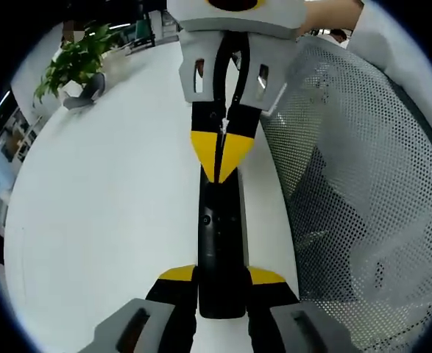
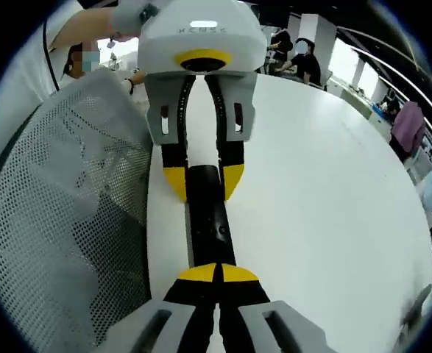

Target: Press the specified remote control buttons in sequence, fully releasing each button before pressing the next.

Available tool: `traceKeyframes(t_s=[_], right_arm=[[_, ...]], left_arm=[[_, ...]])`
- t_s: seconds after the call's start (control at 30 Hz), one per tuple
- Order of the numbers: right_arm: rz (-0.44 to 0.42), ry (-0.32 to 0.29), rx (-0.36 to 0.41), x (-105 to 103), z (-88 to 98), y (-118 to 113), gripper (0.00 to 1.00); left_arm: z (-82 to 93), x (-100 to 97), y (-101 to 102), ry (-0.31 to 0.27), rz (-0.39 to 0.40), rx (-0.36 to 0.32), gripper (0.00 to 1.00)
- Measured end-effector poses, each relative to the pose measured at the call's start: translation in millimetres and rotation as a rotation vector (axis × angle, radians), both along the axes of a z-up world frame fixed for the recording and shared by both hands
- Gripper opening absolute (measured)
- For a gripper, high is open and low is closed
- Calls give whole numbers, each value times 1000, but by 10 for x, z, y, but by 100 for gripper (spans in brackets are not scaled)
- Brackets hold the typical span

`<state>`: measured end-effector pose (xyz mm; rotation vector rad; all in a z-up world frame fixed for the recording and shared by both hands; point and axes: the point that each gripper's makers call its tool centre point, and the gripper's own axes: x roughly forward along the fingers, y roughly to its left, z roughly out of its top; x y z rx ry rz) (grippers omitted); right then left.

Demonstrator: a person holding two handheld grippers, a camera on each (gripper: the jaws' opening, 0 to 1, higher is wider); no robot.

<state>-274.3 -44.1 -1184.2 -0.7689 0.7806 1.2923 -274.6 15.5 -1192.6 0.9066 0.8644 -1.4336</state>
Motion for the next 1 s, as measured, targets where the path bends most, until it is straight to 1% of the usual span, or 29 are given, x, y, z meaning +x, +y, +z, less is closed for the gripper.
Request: traceKeyframes(t_s=[0.17,0.33,0.4,0.53,0.57,0.6,0.7,0.73,0.77,0.83,0.87,0.9,1.0], right_arm=[[42,-15,-27,4,-15,1,0],[113,-45,-82,-7,-10,27,0],[107,-44,-81,-1,-8,31,0],[46,-23,-33,13,8,35,0],[13,-2,-4,9,16,40,0],[4,6,8,14,18,38,0],[-52,73,77,-2,49,53,0],[-64,76,98,9,62,65,2],[-78,65,99,37,69,51,6],[-67,52,99,36,72,55,10],[-48,41,96,30,67,67,9],[-36,44,91,17,55,81,9],[1,38,48,3,-16,66,9]], left_arm=[[1,-1,5,3,6,-8,24],[2,0,9,4,7,-11,24],[2,-1,12,1,3,-12,24],[3,-1,16,2,8,-19,24],[2,-1,17,2,9,-20,24],[3,-1,18,2,8,-21,24],[3,-1,20,4,11,-24,24],[3,-1,21,5,13,-25,24],[3,-2,20,6,16,-26,24],[3,-2,20,6,19,-26,24],[3,-2,19,6,19,-27,24],[3,-2,20,6,19,-27,24],[4,-3,20,9,19,-29,24]])
